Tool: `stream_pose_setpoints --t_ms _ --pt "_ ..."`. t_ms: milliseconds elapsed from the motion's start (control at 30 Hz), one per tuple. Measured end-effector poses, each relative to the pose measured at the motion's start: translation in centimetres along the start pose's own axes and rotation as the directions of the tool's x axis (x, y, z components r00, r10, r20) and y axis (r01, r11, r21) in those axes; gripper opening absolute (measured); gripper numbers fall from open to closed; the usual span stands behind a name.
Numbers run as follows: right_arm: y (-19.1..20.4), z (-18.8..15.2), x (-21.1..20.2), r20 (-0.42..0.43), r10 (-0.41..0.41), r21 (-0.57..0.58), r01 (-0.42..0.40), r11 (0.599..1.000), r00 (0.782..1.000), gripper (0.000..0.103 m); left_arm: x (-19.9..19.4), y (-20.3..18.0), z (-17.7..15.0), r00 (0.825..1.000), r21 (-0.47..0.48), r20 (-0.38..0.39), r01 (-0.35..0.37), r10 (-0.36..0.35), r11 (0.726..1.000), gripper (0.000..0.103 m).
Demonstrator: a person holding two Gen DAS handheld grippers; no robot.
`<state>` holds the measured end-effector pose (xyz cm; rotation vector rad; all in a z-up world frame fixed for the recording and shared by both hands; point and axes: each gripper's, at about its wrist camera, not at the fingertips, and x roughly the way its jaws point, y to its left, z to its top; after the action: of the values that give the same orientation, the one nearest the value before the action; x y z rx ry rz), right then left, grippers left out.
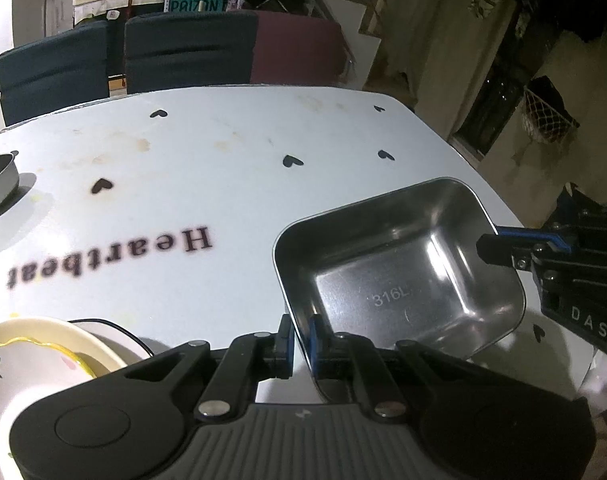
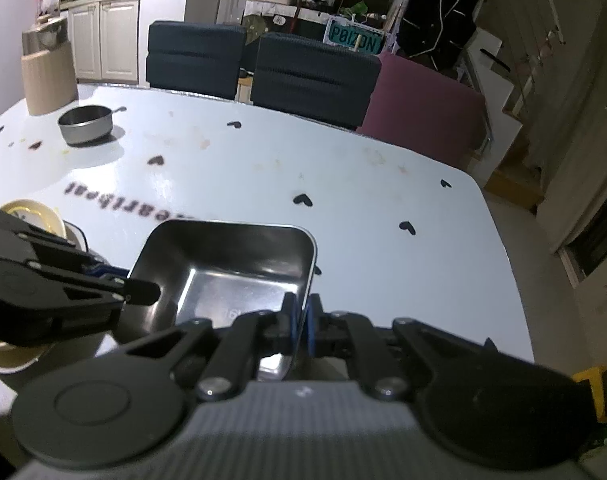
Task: Organize plates and bowls
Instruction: 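Carry the second steel tray with both grippers toward the stacked bowls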
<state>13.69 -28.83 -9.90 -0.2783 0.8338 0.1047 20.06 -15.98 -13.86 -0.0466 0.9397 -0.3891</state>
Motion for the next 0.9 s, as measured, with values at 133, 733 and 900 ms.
stream_pose_setpoints --t_ms 133,733,900 --pt "-0.1 -0.2 0.4 -0.024 0.002 -0.009 -0.002 1.0 1.0 0.006 0.4 -0.2 -0.1 1.0 0.019 -0.016 -0.005 0.005 1.0 0.01" --pt "-0.3 -0.2 3.9 -0.171 0.013 -0.035 -0.019 0.999 0.985 0.008 1.1 -0.9 -0.6 0.999 0.074 -0.03 -0.021 0.023 0.997 0.014" --pt "-0.4 -0.4 4.8 -0.209 0.035 -0.016 -0.039 0.999 0.977 0.009 1.3 -0.8 -0.6 0.999 0.073 -0.04 -0.022 0.025 0.997 0.015"
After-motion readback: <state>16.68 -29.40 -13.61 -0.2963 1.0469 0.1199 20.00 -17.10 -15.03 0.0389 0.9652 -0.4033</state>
